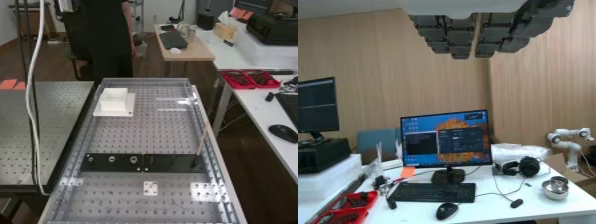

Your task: Grab the drill bit and place it in the clear container

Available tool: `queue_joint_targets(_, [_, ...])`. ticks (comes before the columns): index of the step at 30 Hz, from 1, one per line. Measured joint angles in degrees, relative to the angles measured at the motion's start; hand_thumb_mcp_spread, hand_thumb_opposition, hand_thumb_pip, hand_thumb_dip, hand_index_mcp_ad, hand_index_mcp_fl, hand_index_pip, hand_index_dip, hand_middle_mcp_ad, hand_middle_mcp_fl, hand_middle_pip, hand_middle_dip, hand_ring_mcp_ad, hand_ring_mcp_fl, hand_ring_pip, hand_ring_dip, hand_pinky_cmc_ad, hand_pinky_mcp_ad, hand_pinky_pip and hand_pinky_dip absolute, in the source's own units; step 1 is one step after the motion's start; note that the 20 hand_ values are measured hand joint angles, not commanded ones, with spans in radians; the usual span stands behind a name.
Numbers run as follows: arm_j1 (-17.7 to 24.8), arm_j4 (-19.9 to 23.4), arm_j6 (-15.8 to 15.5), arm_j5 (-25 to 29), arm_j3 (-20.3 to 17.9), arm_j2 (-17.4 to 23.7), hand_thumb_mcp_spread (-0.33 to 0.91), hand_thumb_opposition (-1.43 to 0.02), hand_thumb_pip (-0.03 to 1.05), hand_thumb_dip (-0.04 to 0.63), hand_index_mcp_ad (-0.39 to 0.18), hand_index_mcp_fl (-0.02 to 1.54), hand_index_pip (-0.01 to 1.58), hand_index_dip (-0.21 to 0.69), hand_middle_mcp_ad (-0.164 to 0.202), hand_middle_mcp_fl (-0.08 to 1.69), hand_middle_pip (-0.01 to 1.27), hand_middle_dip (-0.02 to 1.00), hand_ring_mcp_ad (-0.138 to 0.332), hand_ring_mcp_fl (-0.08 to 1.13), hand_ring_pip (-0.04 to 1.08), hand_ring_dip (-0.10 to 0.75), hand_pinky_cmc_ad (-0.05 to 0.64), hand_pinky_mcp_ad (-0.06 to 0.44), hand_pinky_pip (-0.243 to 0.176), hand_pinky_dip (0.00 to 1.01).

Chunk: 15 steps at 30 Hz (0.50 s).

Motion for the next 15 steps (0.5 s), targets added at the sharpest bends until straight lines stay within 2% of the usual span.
queue_joint_targets(3, [-0.1, 0.3, 0.0, -0.2, -0.2, 0.0, -0.01, -0.02, 0.0, 0.012, 0.072, 0.02, 0.01, 0.0, 0.075, 0.01, 0.01, 0.01, 0.072, 0.02, 0.01, -0.012, 0.031, 0.017, -0.01, 0.02])
queue_joint_targets(4, [-0.1, 0.3, 0.0, -0.2, -0.3, 0.1, 0.01, -0.09, 0.01, 0.007, 0.068, 0.02, 0.01, -0.002, 0.073, 0.01, 0.02, 0.01, 0.068, 0.02, 0.01, -0.012, 0.031, 0.017, -0.01, 0.02])
queue_joint_targets(6, [0.0, 0.4, 0.1, 0.6, -0.4, 0.1, 0.07, -0.34, 0.13, 0.012, 0.068, 0.02, 0.02, -0.019, 0.073, 0.0, 0.06, 0.01, 0.075, 0.0, 0.04, -0.012, 0.026, 0.031, -0.01, 0.05])
queue_joint_targets(8, [0.0, 0.5, 0.1, 1.0, -0.5, 0.1, 0.11, -0.48, 0.16, 0.012, 0.068, 0.02, 0.03, -0.061, 0.075, 0.0, 0.09, 0.01, 0.113, 0.01, 0.06, -0.024, 0.082, 0.086, -0.012, 0.1])
queue_joint_targets(9, [0.0, 0.5, 0.1, 0.8, -0.6, 0.1, 0.11, -0.51, 0.16, 0.012, 0.068, 0.02, 0.04, -0.059, 0.075, 0.01, 0.1, 0.01, 0.138, 0.01, 0.05, -0.026, 0.112, 0.117, -0.026, 0.12])
queue_joint_targets(12, [-0.1, 0.9, 0.3, 0.5, -1.2, 0.1, 0.12, -0.6, 0.15, 0.012, 0.072, 0.02, 0.07, -0.072, 0.075, 0.0, 0.13, 0.01, 0.185, 0.01, 0.09, -0.03, 0.195, 0.162, -0.044, 0.17])
queue_joint_targets(15, [-0.2, 1.3, 0.5, 0.7, -1.7, 0.2, 0.12, -0.63, 0.15, 0.012, 0.075, 0.02, 0.07, -0.087, 0.077, 0.01, 0.13, 0.0, 0.201, 0.01, 0.09, -0.038, 0.25, 0.213, -0.054, 0.2])
